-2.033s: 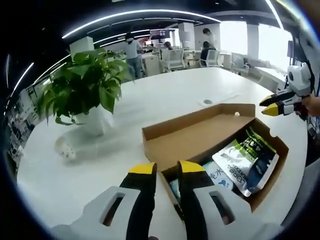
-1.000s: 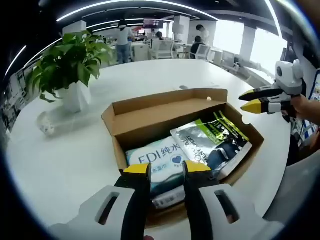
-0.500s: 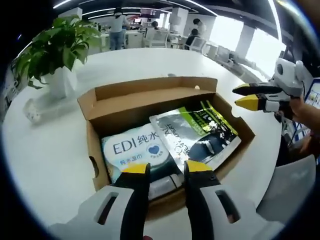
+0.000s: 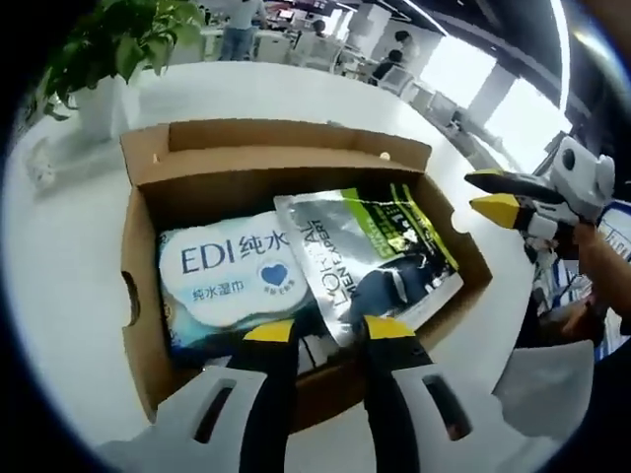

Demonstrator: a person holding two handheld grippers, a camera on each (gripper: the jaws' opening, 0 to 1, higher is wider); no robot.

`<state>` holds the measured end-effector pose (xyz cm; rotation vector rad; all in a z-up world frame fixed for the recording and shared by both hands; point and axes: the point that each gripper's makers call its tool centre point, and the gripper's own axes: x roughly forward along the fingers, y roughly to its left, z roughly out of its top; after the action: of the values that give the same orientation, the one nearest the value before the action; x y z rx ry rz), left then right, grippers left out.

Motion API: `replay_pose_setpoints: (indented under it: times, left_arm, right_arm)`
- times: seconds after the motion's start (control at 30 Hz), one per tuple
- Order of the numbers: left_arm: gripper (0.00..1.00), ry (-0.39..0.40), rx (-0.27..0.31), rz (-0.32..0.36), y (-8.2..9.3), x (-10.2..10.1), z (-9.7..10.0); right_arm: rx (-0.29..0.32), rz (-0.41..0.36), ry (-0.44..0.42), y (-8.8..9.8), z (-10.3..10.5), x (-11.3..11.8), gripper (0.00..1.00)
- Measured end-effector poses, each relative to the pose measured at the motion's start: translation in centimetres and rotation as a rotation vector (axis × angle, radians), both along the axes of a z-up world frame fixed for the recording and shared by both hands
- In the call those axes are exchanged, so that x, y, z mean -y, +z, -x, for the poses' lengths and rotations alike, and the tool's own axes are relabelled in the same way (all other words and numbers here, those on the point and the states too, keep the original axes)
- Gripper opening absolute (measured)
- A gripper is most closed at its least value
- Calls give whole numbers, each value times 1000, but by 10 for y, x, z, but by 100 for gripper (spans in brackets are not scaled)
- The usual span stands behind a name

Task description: Operate the shoe box by opening the lid, removing the specified soft item, and placing it in the target area until the item is outside and the box remains undamaged.

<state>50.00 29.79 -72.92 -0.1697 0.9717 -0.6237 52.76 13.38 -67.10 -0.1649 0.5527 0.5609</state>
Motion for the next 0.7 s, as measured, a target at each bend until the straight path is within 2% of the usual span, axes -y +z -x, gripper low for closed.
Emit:
replay_pose_setpoints:
  times: [0.2,0.4,0.53,0.6,0.63,0.7]
  left_arm:
    - [22,15,-25,27,-2,2,-3]
    - [14,13,-44,58,-1,8,-2]
    - [11,20,-33,54,0,7,-4]
    - [4,30,-24,56,3,4,-5]
    - [2,31,-9,67,6,4,-7]
    - [1,38,-16,73,8,3,-8]
  right_arm:
    - [-1,-2,11,-1,-1,-4,29]
    - [-9,-8,23,-4,-1,-9,28]
    - [-14,-9,28,-6,-1,-11,28]
    - [-16,-8,31,-7,-2,-13,28]
    - [-18,-8,32,-8,-2,-13,28]
    - [-22,-12,36,-9,-2,-16,28]
